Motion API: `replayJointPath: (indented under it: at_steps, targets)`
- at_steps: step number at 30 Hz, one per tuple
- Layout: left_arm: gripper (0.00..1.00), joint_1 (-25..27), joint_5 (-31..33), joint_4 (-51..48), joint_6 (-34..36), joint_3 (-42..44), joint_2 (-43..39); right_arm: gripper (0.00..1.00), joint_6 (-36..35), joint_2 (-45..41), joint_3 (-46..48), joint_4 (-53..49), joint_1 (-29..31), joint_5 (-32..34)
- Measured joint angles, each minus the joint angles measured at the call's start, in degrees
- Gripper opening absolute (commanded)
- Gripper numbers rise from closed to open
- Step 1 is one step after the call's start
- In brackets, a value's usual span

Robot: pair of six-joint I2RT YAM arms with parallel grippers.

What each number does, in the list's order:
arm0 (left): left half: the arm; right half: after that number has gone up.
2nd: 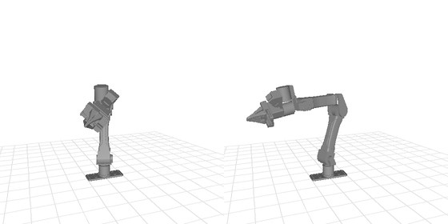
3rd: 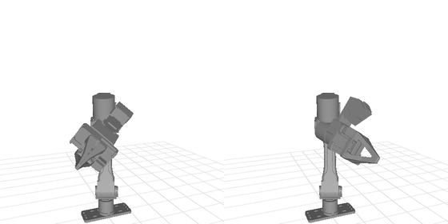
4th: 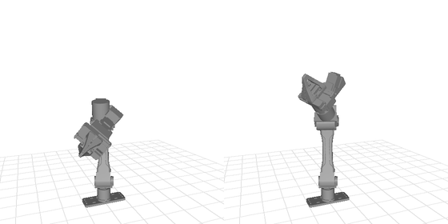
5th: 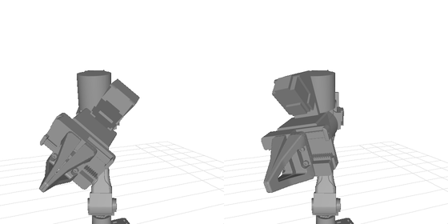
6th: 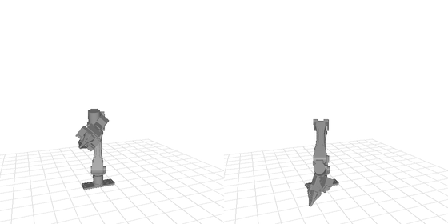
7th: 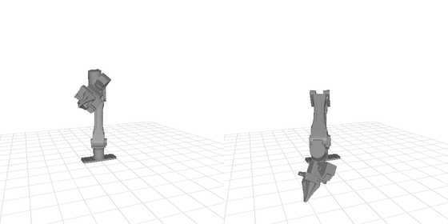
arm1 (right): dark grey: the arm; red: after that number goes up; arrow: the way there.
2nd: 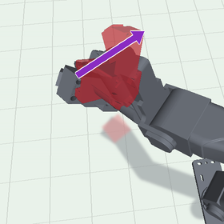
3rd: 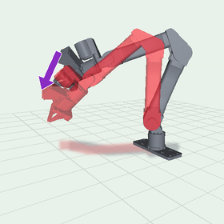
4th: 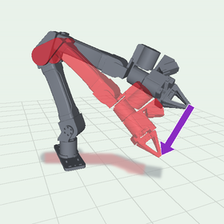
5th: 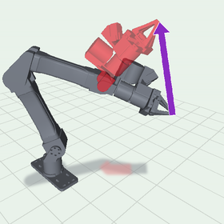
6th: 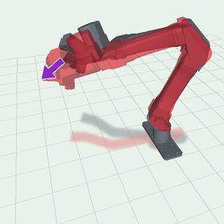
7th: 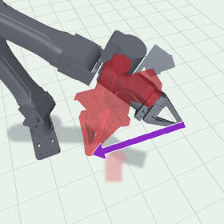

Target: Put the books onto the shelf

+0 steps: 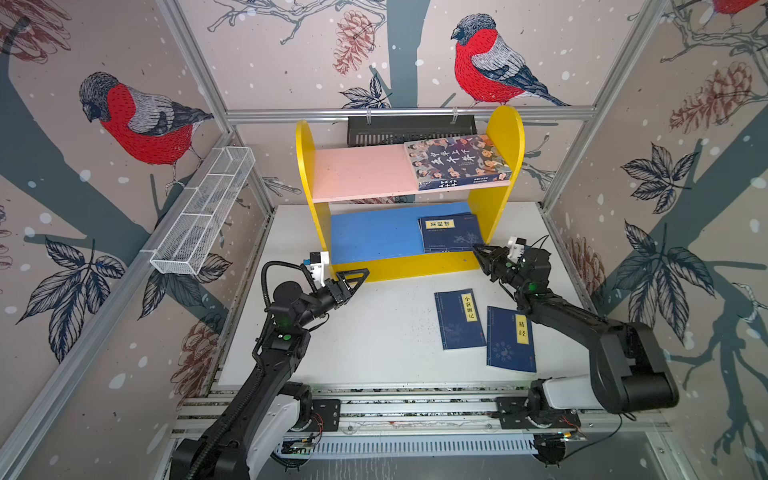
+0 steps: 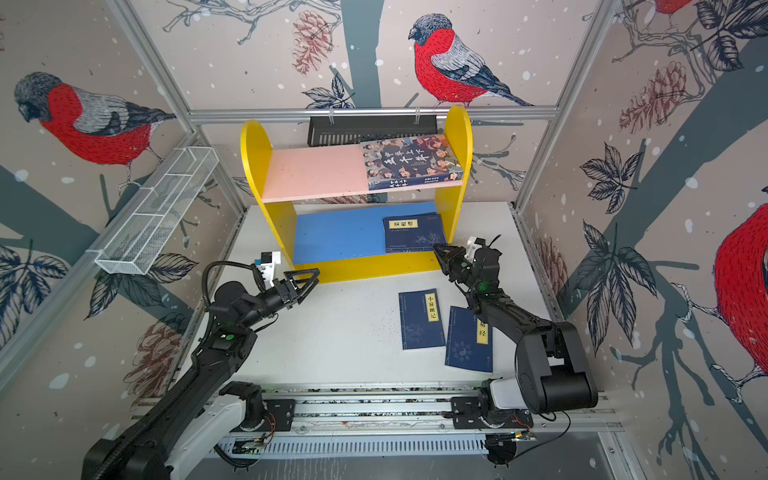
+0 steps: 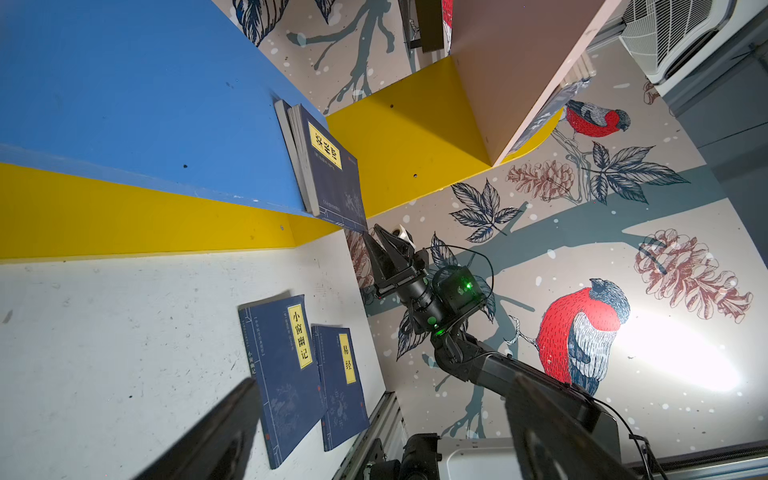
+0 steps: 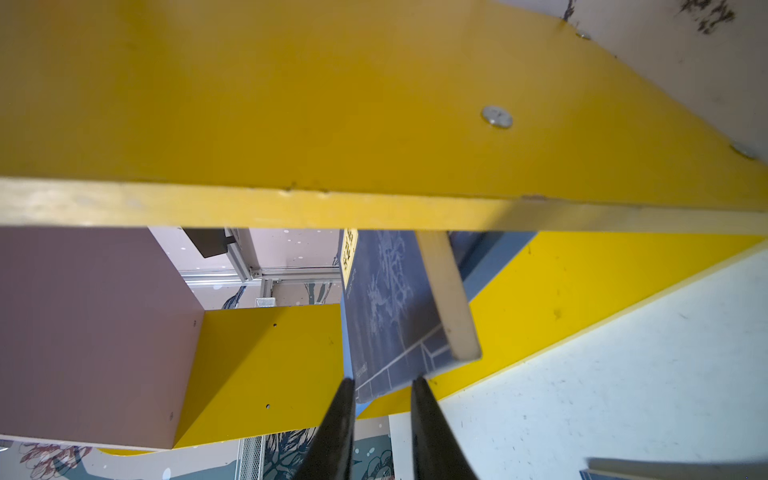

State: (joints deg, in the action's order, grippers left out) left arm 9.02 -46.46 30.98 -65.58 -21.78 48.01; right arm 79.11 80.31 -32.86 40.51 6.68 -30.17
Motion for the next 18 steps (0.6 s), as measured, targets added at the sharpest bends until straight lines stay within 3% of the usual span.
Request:
replayJointPath:
  at_steps: [9,18]
  targets:
    - [0.93,0.0,0.0,0.0,0.2,0.0,0.1,0.26,-1.3,2.0,-3.1,-1.9,-0.8,-0.6]
    - [0.91,2.8,0.1,-3.1,7.9,-4.2,3.7,0.26,-1.5,1.1,-3.9,-3.3,-1.0,-1.3]
